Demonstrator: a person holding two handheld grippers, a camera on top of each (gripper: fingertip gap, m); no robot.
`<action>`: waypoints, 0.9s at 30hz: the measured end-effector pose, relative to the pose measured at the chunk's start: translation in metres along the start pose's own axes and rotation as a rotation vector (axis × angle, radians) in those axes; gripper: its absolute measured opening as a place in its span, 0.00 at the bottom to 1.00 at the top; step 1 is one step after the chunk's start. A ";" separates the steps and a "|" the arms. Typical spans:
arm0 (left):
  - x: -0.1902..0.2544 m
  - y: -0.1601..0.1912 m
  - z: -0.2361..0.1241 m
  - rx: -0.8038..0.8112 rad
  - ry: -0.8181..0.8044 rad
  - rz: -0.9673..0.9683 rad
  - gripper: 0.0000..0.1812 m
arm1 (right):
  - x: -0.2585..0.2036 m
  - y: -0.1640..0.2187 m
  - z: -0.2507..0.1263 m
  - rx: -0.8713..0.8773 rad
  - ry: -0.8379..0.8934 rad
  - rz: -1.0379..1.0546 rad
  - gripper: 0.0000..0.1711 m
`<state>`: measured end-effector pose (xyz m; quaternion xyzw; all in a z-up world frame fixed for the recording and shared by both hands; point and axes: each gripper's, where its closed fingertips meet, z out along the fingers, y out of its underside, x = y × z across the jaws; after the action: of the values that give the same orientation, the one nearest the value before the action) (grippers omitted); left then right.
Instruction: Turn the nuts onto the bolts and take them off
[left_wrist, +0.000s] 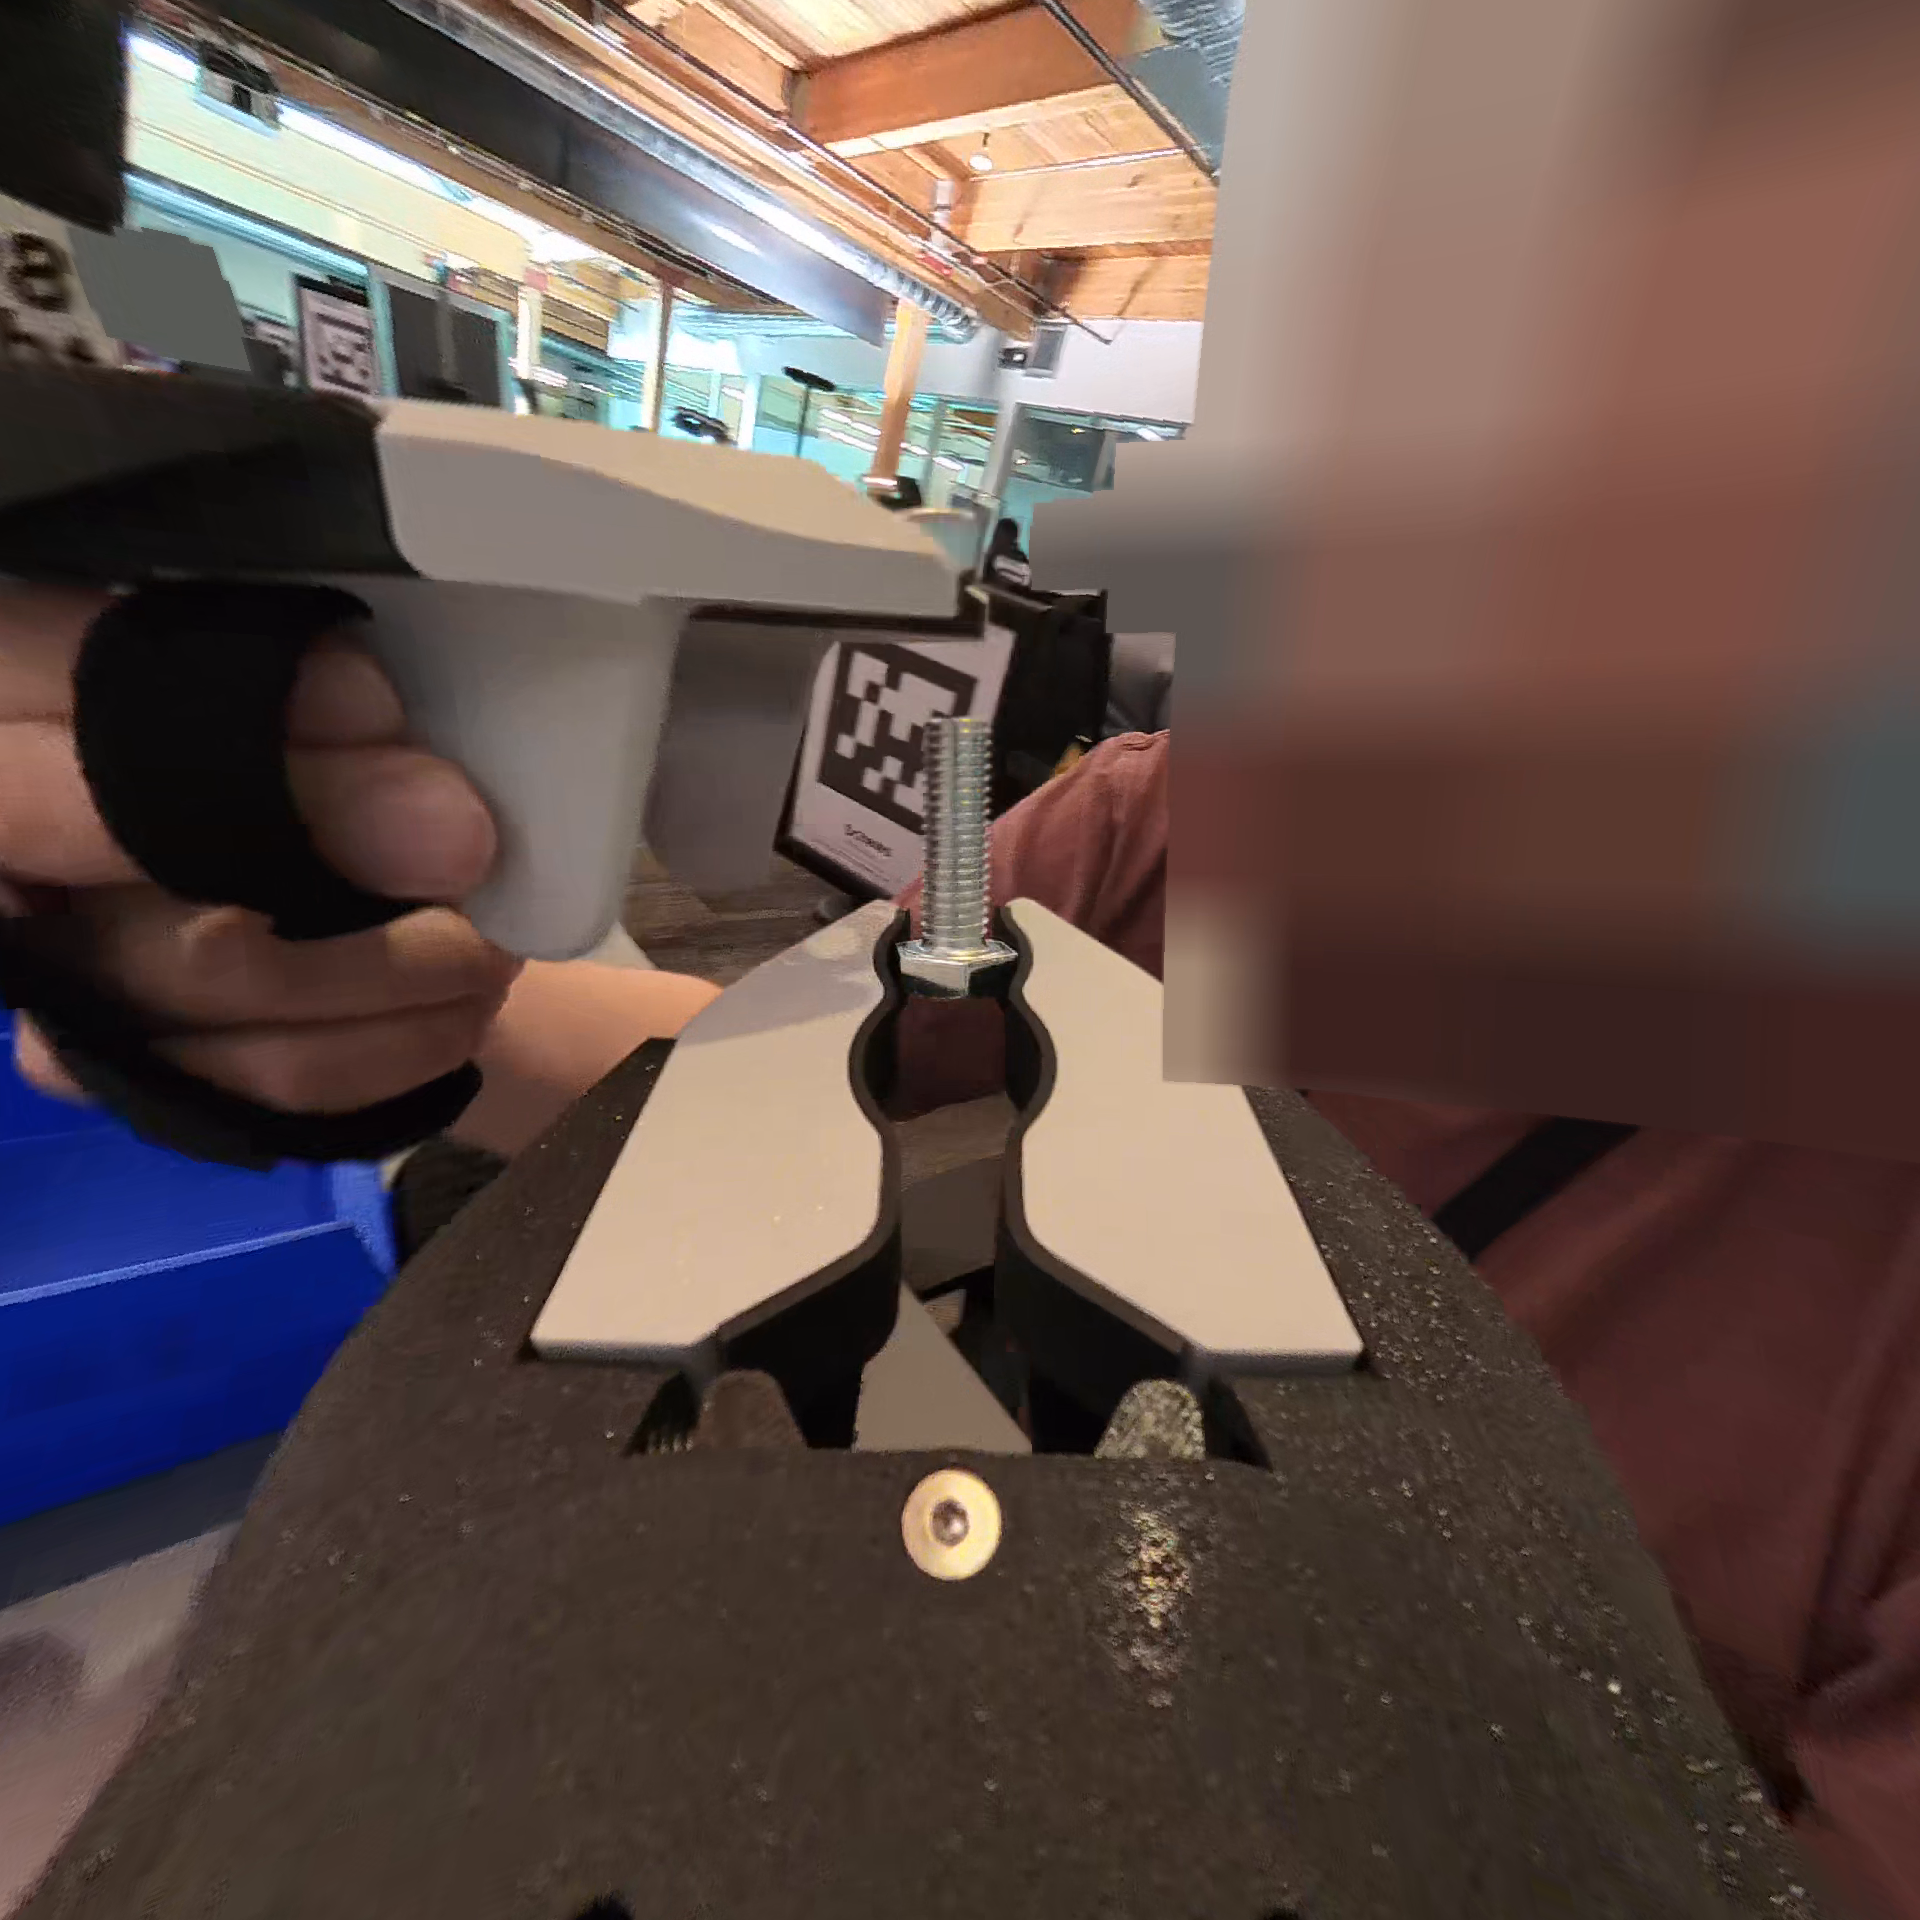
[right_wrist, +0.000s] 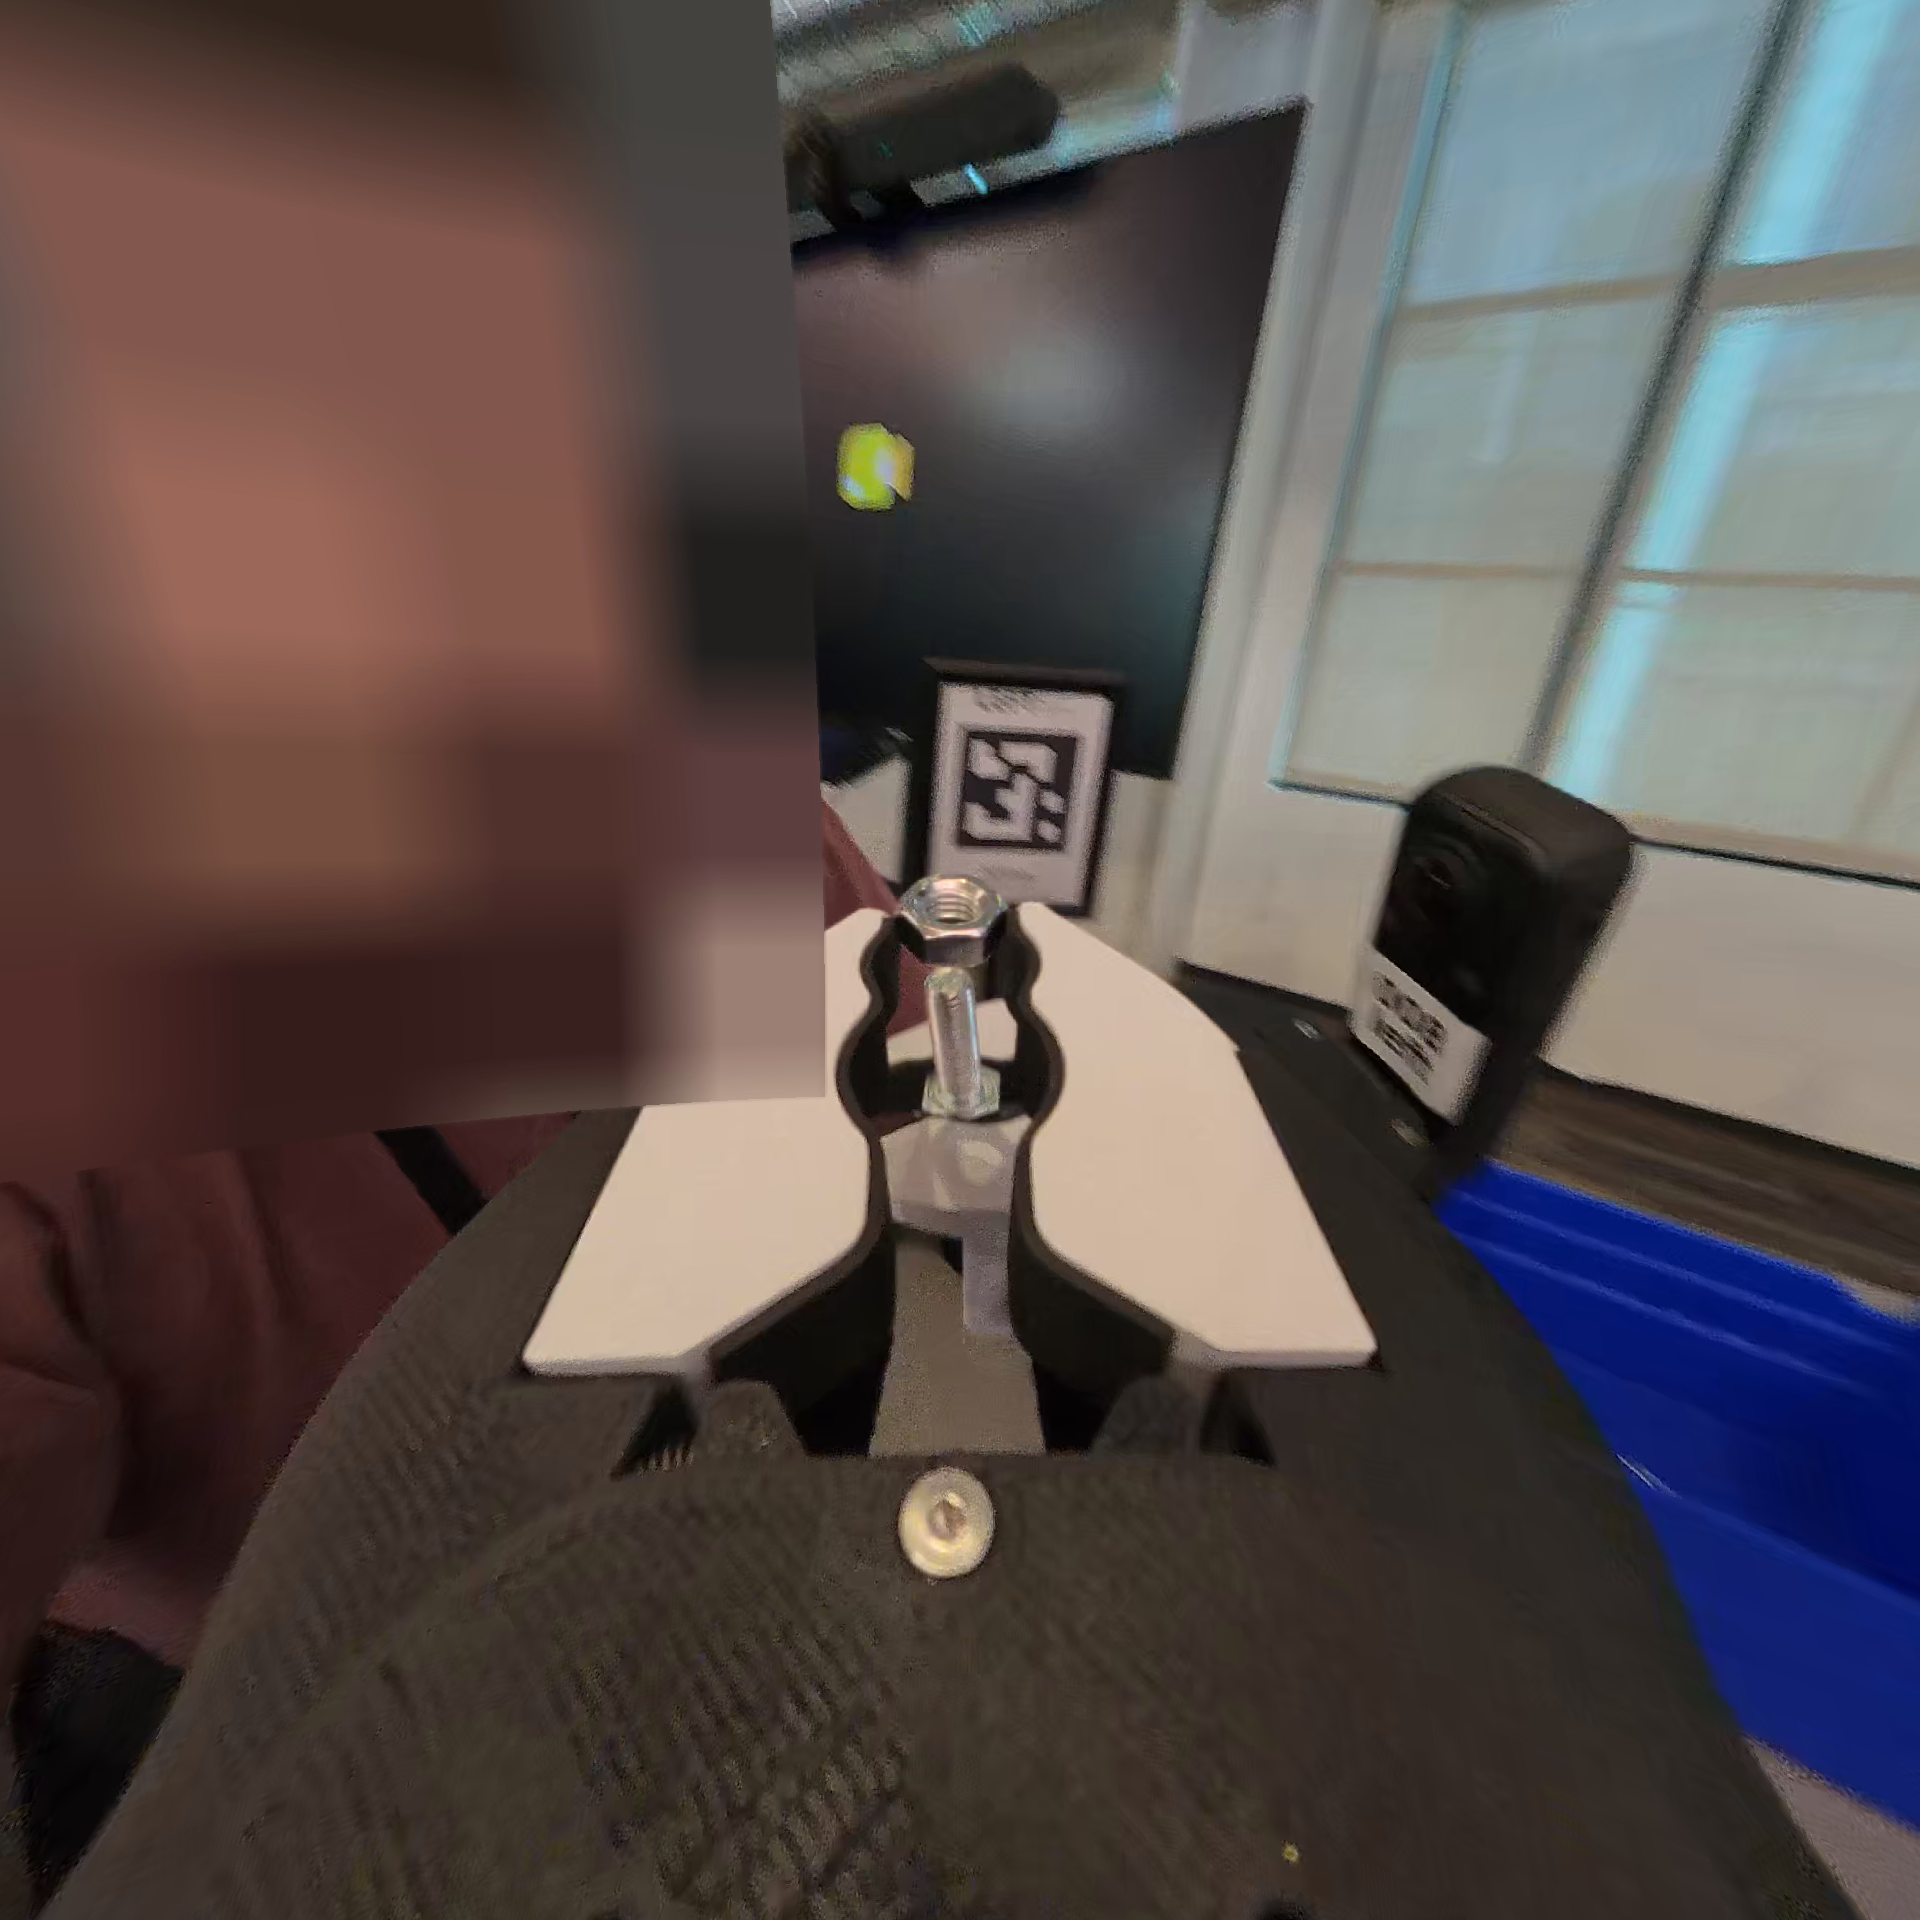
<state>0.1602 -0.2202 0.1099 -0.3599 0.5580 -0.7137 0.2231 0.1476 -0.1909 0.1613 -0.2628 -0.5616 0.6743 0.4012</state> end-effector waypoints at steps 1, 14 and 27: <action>-0.004 -0.001 -0.003 -0.003 -0.039 0.017 0.08 | 0.004 0.000 -0.007 -0.065 0.082 -0.029 0.11; -0.019 -0.027 -0.059 -0.102 -0.486 0.215 0.08 | -0.069 0.189 -0.298 -1.248 0.982 0.933 0.12; -0.015 -0.049 -0.101 -0.053 -0.636 0.242 0.08 | -0.078 0.238 -0.324 -1.351 0.944 1.215 0.13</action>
<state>0.0969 -0.1317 0.1404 -0.5012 0.5177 -0.5194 0.4595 0.3920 -0.0907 -0.1516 -0.9129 -0.3809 0.1339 -0.0601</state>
